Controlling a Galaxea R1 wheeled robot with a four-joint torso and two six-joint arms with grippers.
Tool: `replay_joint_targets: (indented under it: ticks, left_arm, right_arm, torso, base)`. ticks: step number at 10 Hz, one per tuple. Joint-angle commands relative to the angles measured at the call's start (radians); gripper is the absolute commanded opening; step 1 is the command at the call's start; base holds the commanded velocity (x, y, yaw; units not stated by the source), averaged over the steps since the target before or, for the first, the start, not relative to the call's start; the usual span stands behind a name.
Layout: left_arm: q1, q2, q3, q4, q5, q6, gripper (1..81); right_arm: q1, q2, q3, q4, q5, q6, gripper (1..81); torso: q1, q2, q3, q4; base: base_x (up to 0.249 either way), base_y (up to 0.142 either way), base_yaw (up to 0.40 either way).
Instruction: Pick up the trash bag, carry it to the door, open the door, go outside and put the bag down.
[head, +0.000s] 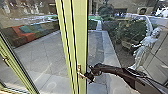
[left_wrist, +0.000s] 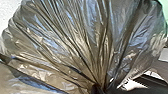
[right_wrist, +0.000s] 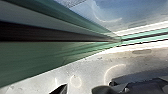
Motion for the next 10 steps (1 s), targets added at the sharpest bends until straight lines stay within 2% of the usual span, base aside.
replay_joint_targets:
  ticks: [1,4,10]
  left_arm:
    - [-0.014,-0.013,0.006,-0.014,0.089,-0.005,1.0]
    - [-0.013,-0.007,-0.016,-0.015,0.091,-0.006,1.0]
    - [-0.013,0.002,-0.019,-0.011,0.094,-0.006,1.0]
  right_arm:
    - [0.118,0.065,-0.070,-0.002,0.114,0.069,81.1]
    - [0.077,0.065,-0.076,-0.009,0.149,0.068,81.1]
    - [0.098,0.065,-0.071,-0.012,0.135,0.065,81.1]
  torso:
    - [0.000,0.000,0.000,0.000]
    - [-0.002,-0.001,0.000,0.000]
    - [0.000,-0.001,0.000,0.000]
  base:
    - [0.000,0.000,0.000]
    - [0.000,0.000,0.000]
    - [0.000,0.000,0.000]
